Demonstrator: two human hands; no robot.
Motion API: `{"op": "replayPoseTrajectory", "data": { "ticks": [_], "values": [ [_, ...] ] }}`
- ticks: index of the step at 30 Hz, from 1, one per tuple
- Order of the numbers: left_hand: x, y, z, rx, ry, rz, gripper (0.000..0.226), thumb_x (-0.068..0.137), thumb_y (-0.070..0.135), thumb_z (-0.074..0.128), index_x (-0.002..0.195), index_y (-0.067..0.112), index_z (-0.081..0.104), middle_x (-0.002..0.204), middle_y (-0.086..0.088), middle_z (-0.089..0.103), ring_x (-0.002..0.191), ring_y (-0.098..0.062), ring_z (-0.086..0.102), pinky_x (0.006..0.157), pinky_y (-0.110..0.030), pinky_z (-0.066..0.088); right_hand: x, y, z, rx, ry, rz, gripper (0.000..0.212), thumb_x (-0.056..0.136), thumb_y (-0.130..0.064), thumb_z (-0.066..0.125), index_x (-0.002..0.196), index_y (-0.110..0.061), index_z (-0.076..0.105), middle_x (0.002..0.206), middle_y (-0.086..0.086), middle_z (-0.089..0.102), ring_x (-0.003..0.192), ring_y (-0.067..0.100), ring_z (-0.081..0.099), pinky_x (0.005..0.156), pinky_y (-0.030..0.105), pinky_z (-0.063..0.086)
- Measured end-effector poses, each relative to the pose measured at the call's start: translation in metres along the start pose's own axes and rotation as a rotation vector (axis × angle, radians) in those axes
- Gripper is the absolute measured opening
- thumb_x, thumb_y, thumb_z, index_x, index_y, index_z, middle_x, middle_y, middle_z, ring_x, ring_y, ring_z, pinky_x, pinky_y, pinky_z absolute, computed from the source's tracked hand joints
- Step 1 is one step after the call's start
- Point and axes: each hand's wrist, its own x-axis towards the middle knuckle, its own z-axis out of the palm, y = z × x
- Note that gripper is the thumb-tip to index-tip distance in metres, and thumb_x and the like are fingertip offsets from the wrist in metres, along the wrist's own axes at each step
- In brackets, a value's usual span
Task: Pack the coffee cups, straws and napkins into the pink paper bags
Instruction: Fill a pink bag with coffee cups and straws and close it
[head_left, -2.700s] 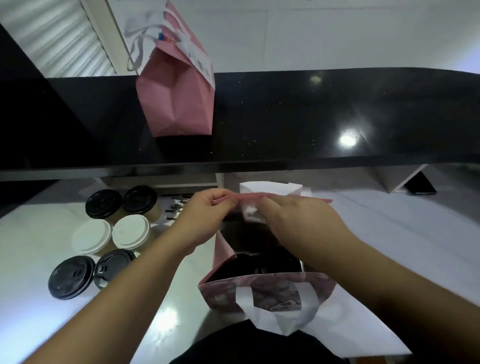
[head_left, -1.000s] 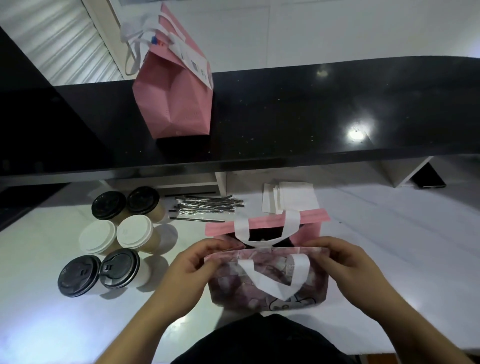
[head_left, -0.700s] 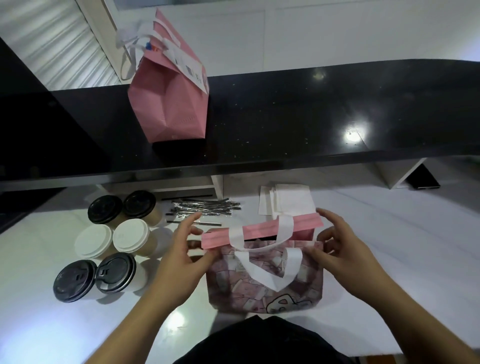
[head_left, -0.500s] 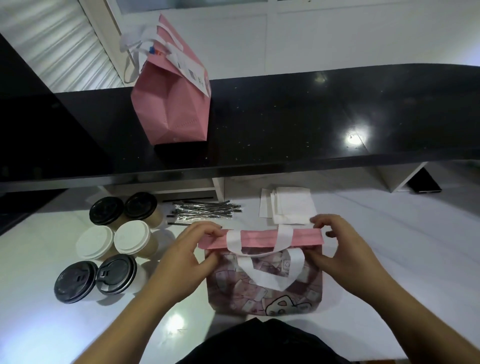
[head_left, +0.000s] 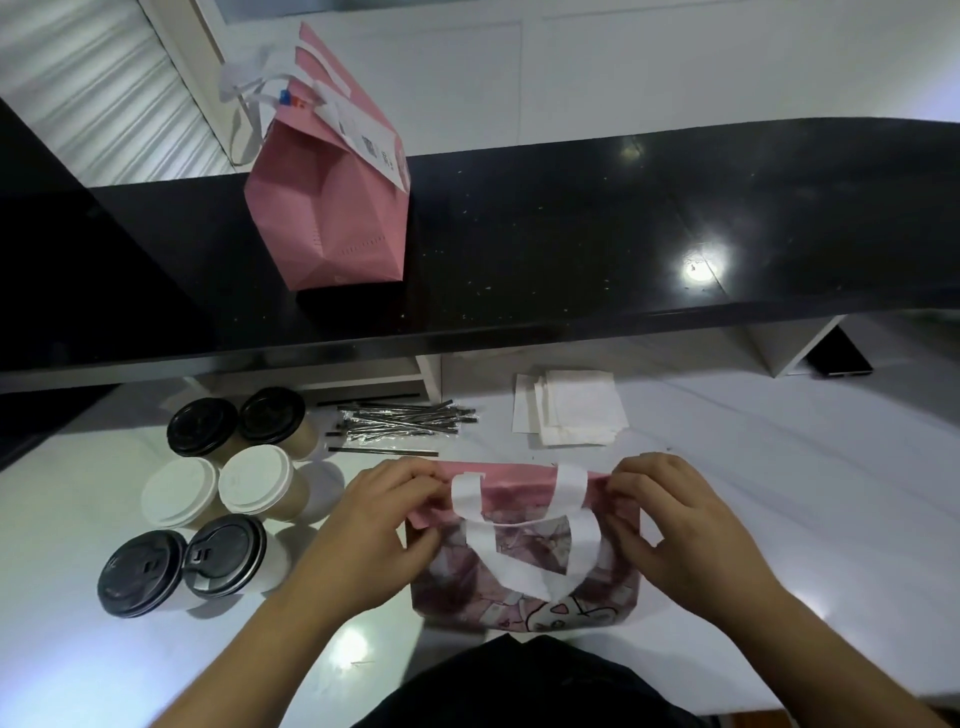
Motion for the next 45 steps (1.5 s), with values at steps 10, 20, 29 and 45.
{"op": "replayPoseTrajectory", "data": {
  "ticks": [10, 20, 29, 45],
  "values": [
    [0.014, 0.008, -0.005, 0.073, -0.13, 0.059, 0.045, 0.081, 0.004, 0.067, 0.121, 0.026, 0.071, 0.121, 0.017, 0.069, 0.109, -0.009, 0.059, 0.09, -0.026, 0.044, 0.02, -0.015, -0.017, -0.043, -0.133, 0.04, 0.021, 0.088, -0.018, 0.074, 0.108, -0.023, 0.07, 0.098, -0.01, 0.063, 0.09, 0.016, 0.055, 0.075, 0.026, 0.048],
    [0.055, 0.036, 0.008, 0.289, -0.211, 0.059, 0.028, 0.094, 0.041, 0.063, 0.121, 0.037, 0.069, 0.113, 0.014, 0.072, 0.11, -0.016, 0.058, 0.081, -0.032, 0.05, 0.063, -0.043, -0.011, -0.202, -0.337, -0.076, 0.029, 0.099, -0.041, 0.052, 0.114, -0.031, 0.074, 0.107, -0.009, 0.066, 0.094, 0.017, 0.058, 0.077, 0.033, 0.052],
    [0.057, 0.024, 0.017, 0.373, -0.186, 0.038, 0.034, 0.098, 0.057, 0.051, 0.12, 0.042, 0.072, 0.104, 0.013, 0.071, 0.1, -0.016, 0.064, 0.071, -0.029, 0.047, 0.042, -0.022, -0.031, -0.019, -0.272, 0.027, 0.014, 0.092, -0.032, 0.073, 0.1, -0.025, 0.083, 0.089, -0.009, 0.071, 0.079, 0.014, 0.066, 0.063, 0.023, 0.052],
    [0.03, -0.032, -0.024, 0.126, -0.119, 0.022, 0.022, 0.091, 0.025, 0.082, 0.11, 0.036, 0.08, 0.101, 0.021, 0.077, 0.092, -0.008, 0.071, 0.078, -0.031, 0.057, 0.024, -0.005, -0.049, 0.092, -0.207, 0.12, 0.02, 0.088, -0.013, 0.079, 0.105, -0.024, 0.083, 0.091, -0.014, 0.077, 0.077, 0.007, 0.071, 0.069, 0.019, 0.055]
  ]
}}
